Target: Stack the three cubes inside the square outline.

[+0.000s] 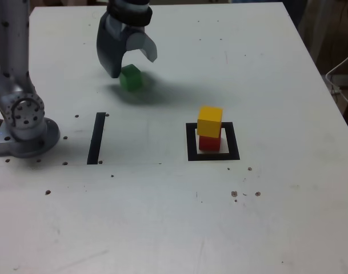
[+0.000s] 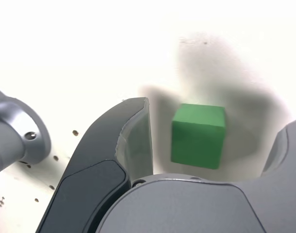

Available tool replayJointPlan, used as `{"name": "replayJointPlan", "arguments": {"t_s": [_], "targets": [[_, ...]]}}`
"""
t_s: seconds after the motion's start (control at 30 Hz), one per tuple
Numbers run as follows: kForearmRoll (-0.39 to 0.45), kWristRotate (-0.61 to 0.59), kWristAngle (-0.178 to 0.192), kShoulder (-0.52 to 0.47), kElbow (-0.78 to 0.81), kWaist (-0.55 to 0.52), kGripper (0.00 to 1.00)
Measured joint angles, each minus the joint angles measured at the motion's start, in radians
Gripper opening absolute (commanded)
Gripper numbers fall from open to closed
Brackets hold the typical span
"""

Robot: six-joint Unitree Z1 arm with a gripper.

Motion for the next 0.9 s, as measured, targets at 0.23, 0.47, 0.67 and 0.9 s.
{"name": "replayJointPlan", "arguments": {"t_s": [0.23,0.47,0.67,0.9], "targets": [[-0.018,0.032,-0.008,0.008,-0.006,0.025,0.84],[-0.039,0.049,-0.015,0.027,0.007,0.033,0.82],[-0.041,0.07,-0.04,0.032,0.01,0.035,0.72],[-0.052,0.079,-0.057,0.038,-0.004,0.034,0.47]]}}
